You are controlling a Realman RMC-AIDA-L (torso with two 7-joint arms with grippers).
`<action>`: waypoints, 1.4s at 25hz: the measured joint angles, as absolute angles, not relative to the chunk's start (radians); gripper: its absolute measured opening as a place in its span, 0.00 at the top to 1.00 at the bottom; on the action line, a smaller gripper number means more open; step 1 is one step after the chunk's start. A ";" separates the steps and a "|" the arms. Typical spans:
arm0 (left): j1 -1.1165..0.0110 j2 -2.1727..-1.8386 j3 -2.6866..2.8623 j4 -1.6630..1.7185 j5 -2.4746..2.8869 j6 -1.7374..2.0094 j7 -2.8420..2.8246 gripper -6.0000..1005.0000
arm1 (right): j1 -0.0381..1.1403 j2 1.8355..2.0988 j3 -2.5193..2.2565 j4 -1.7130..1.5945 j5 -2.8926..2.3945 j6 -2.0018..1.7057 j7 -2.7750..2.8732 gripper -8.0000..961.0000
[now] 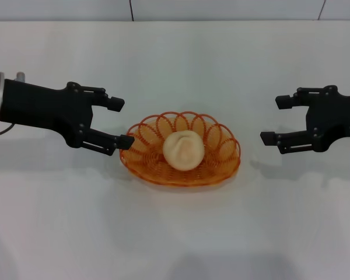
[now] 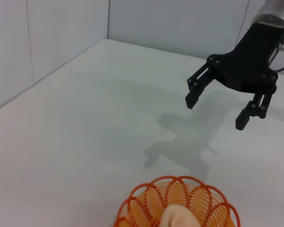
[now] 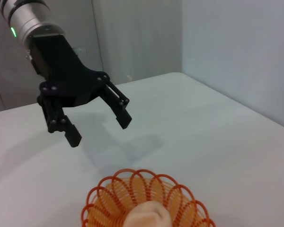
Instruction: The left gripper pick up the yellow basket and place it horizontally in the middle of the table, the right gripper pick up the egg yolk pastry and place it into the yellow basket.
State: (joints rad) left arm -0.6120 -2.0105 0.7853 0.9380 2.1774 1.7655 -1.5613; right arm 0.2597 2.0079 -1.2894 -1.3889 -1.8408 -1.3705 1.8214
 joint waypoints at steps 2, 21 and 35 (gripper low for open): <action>-0.609 -2.011 0.785 0.941 2.177 1.766 -1.563 0.13 | 0.262 2.008 -1.289 -1.391 -1.842 -1.379 1.821 0.14; -0.595 -2.011 0.785 0.945 2.177 1.769 -1.553 0.13 | 0.274 2.008 -1.296 -1.403 -1.851 -1.397 1.823 0.14; -0.595 -2.019 0.785 0.945 2.175 1.769 -1.551 0.13 | 0.281 2.008 -1.296 -1.395 -1.852 -1.398 1.825 0.15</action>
